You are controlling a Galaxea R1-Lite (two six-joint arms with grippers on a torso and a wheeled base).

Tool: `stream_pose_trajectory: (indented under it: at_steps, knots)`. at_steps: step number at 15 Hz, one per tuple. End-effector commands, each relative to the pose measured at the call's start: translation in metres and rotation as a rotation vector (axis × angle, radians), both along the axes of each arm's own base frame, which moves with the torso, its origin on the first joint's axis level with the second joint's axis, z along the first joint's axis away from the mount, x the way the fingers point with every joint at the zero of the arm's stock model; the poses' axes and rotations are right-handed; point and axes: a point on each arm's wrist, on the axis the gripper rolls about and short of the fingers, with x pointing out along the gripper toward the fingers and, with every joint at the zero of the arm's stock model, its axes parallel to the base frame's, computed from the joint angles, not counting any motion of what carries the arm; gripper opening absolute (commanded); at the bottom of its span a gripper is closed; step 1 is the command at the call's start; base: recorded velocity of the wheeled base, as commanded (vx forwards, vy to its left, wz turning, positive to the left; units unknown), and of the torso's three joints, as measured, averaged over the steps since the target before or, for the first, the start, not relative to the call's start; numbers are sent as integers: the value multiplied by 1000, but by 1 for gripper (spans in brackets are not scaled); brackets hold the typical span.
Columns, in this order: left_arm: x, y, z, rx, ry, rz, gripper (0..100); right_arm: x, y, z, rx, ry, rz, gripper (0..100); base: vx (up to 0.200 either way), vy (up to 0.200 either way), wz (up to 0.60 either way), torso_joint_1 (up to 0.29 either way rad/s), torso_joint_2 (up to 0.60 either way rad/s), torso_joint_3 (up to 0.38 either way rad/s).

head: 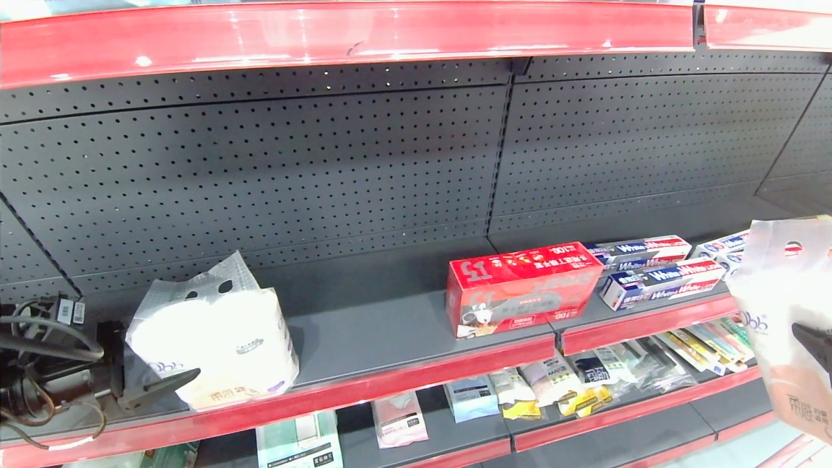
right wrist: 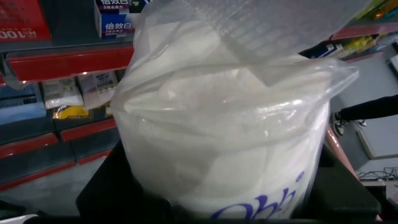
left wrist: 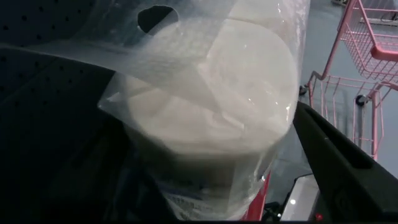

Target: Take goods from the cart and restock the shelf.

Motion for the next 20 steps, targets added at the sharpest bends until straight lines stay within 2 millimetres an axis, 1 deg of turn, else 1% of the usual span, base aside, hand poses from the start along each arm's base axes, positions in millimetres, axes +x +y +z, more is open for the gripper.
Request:
stream_pose_trajectory:
  at_steps: [1,6,8,10,15,20]
  knots:
    - [-10,5,9,12,-23,37,100,1,0,0,-1,2,0,0,0,0,0,0,0,0]
    - [-23,13,23,40,-72,89,100,0,0,-1,0,2,2,0,0,0,0,0,0,0]
    - [-30,14,24,40,-70,109,100,1,0,-1,0,2,2,0,0,0,0,0,0,0]
    - [-42,16,25,41,-68,148,100,1,0,-1,0,2,2,0,0,0,0,0,0,0]
    - [-66,4,31,46,-74,179,100,0,0,0,2,0,3,0,0,0,0,0,0,0]
    - [-84,8,43,88,-120,258,100,1,0,0,4,2,7,0,0,0,0,0,0,0]
